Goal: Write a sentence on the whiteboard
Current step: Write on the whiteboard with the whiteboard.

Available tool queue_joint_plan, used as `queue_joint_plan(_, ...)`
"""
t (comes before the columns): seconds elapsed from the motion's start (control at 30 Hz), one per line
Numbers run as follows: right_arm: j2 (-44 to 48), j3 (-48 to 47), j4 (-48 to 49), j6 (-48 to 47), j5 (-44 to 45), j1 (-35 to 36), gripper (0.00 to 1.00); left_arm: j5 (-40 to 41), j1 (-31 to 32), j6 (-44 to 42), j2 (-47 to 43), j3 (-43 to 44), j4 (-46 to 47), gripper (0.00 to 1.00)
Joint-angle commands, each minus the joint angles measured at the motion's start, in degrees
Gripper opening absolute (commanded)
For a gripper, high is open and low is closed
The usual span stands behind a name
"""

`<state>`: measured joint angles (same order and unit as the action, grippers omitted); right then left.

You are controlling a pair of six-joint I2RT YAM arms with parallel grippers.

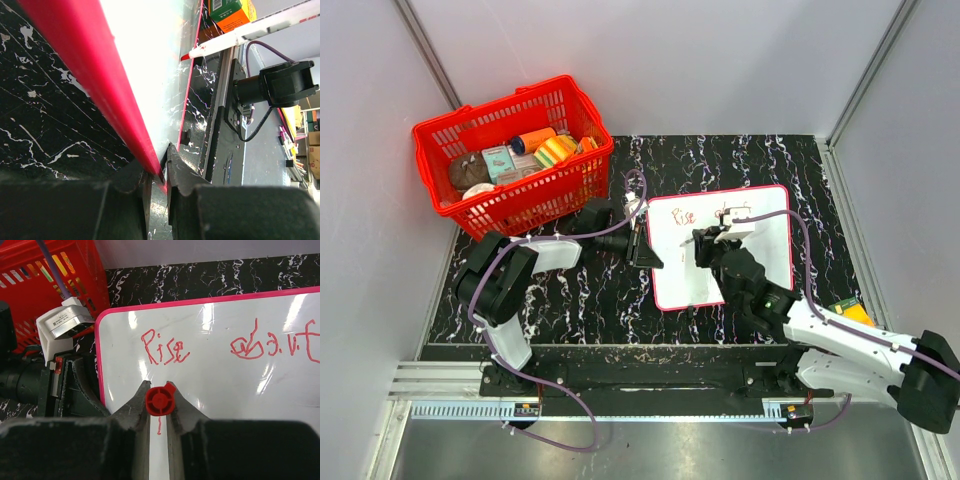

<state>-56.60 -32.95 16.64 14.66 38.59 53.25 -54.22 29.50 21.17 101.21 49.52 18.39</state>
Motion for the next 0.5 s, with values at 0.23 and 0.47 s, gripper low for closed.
queue_joint_plan(0.23,6.68,0.52,-0.03,0.64,2.54,0.36,0.0,4.29,2.06,-6.05,0.13,0.14,-3.54,0.0)
queue_joint_plan(0.47,5.1,1.04,-0.74,1.34,2.63,0.36,0.0,4.29,2.06,-6.05,0.13,0.14,-3.54,0.0)
